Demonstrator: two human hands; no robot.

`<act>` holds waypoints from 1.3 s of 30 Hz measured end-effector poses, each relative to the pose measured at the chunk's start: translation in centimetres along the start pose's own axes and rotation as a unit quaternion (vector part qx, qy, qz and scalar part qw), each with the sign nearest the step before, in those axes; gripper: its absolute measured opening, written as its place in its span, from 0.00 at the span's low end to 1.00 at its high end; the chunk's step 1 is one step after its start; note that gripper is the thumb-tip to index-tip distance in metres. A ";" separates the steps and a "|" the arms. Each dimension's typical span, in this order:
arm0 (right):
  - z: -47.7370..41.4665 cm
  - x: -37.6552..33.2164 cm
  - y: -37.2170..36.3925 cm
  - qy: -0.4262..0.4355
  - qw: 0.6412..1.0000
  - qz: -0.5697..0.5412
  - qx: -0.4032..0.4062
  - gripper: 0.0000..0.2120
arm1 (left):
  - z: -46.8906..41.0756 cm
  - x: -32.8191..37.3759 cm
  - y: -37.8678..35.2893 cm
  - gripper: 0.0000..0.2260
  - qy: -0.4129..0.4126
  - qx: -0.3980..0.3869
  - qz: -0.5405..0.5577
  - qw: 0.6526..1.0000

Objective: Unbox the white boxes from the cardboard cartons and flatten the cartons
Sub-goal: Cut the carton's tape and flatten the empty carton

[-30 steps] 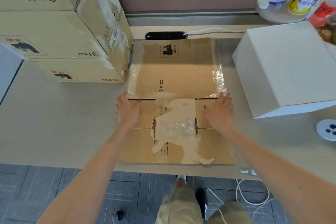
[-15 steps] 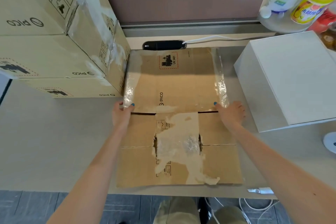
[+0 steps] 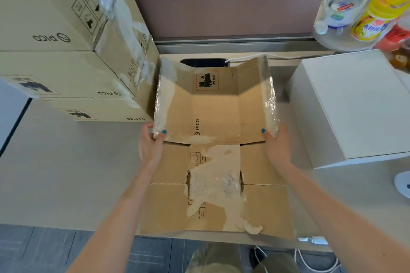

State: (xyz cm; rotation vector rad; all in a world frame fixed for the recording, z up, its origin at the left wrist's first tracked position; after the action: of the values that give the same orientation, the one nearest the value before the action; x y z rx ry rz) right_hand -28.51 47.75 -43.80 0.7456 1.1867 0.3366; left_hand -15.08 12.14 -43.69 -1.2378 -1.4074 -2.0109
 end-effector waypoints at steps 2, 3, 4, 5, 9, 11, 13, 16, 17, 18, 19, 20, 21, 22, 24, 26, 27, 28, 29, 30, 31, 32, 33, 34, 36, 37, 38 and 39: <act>0.7 -0.2 0.8 0.012 1.000 -0.008 0.004 0.13 | 0.9 0.2 0.7 0.12 -0.015 0.019 -0.010 1.000; 1.1 -0.3 1.3 0.016 1.000 -0.006 0.005 0.14 | 1.6 0.3 1.2 0.12 -0.021 0.027 -0.011 0.999; 1.5 -0.2 1.9 0.021 1.000 0.002 0.006 0.15 | 2.3 0.2 1.7 0.13 -0.027 0.034 -0.013 0.999; 1.9 -0.1 2.5 0.029 1.000 0.009 0.009 0.15 | 3.1 0.2 2.3 0.12 -0.033 0.040 -0.014 0.999; 4.1 1.0 5.0 0.070 0.997 0.009 0.014 0.11 | 7.2 -0.3 4.9 0.11 -0.049 0.070 0.007 0.996; 5.6 1.7 6.5 0.086 0.996 0.001 0.006 0.08 | 9.6 -0.7 6.7 0.11 -0.048 0.087 0.010 0.995; 7.2 2.5 7.7 0.100 0.995 -0.009 0.001 0.07 | 12.2 -1.1 8.7 0.11 -0.056 0.104 0.014 0.993; 10.0 3.4 9.0 0.121 0.992 -0.028 -0.018 0.07 | 16.2 -1.7 12.0 0.11 -0.054 0.141 0.025 0.988; 11.0 3.6 9.3 0.126 0.991 -0.038 -0.029 0.07 | 17.5 -1.9 13.2 0.11 -0.054 0.155 0.028 0.986; 12.0 3.6 9.5 0.131 0.989 -0.050 -0.041 0.06 | 18.7 -2.0 14.5 0.11 -0.055 0.168 0.033 0.984; 13.1 3.5 9.8 0.137 0.987 -0.063 -0.049 0.06 | 19.8 -2.1 15.7 0.10 -0.054 0.180 0.039 0.981; 14.2 3.3 10.0 0.143 0.985 -0.077 -0.057 0.07 | 20.9 -2.2 17.1 0.10 -0.052 0.193 0.042 0.979; 15.2 3.1 10.2 0.148 0.983 -0.090 -0.067 0.06 | 21.9 -2.5 18.5 0.10 -0.049 0.207 0.042 0.976; 16.4 2.7 10.3 0.154 0.980 -0.098 -0.076 0.06 | 22.7 -2.7 19.9 0.09 -0.046 0.220 0.042 0.974; 18.6 1.7 10.0 0.164 0.977 -0.105 -0.093 0.06 | 24.1 -3.2 22.9 0.10 -0.039 0.247 0.039 0.967; 20.8 0.7 9.5 0.170 0.972 -0.119 -0.111 0.08 | 25.2 -3.8 25.9 0.10 -0.026 0.278 0.033 0.960; 22.0 0.1 9.2 0.173 0.969 -0.126 -0.125 0.09 | 25.7 -4.1 27.4 0.10 -0.021 0.294 0.030 0.955; 23.3 -0.6 8.9 0.183 0.965 -0.129 -0.138 0.09 | 26.1 -4.5 28.9 0.09 -0.017 0.309 0.028 0.950; 24.5 -1.4 8.5 0.194 0.960 -0.130 -0.152 0.09 | 26.5 -4.8 30.4 0.09 -0.013 0.323 0.028 0.946; 25.7 -2.2 8.0 0.205 0.955 -0.133 -0.165 0.10 | 26.8 -5.2 31.9 0.09 -0.008 0.338 0.028 0.941; 26.9 -3.0 7.4 0.216 0.950 -0.136 -0.179 0.10 | 27.0 -5.6 33.4 0.10 -0.003 0.351 0.028 0.936; 28.2 -3.9 6.7 0.226 0.945 -0.140 -0.192 0.11 | 27.1 -6.2 34.8 0.10 0.003 0.365 0.030 0.930; 29.5 -4.7 5.9 0.235 0.940 -0.143 -0.202 0.12 | 27.2 -6.8 36.2 0.10 0.009 0.379 0.035 0.925; 30.8 -5.5 5.0 0.241 0.937 -0.145 -0.209 0.13 | 27.2 -7.5 37.6 0.10 0.017 0.392 0.041 0.919; 33.4 -7.1 3.2 0.259 0.929 -0.147 -0.220 0.14 | 27.1 -8.9 40.2 0.10 0.029 0.415 0.053 0.908; 34.8 -8.0 2.2 0.274 0.924 -0.146 -0.224 0.15 | 26.9 -9.7 41.4 0.09 0.032 0.426 0.057 0.902; 36.2 -8.8 1.3 0.291 0.919 -0.143 -0.226 0.15 | 26.6 -10.6 42.7 0.09 0.036 0.436 0.060 0.897; 37.7 -9.6 0.3 0.306 0.914 -0.140 -0.225 0.14 | 26.2 -11.5 43.8 0.10 0.041 0.445 0.064 0.892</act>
State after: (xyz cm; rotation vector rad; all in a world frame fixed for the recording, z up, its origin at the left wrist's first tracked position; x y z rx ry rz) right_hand 2.80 29.10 -30.10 0.0452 1.7022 0.6042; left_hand 34.23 15.27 -26.41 -0.7715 -1.8187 -1.0506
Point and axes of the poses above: each hand's wrist, its own z-axis away from the middle knuckle, its own y-axis out of the back of the hand, x = y × z, the point moved 5 cm from there along -z, towards the middle knuckle, and after that the axes turned 15 degrees about x, right-handed, at the moved point
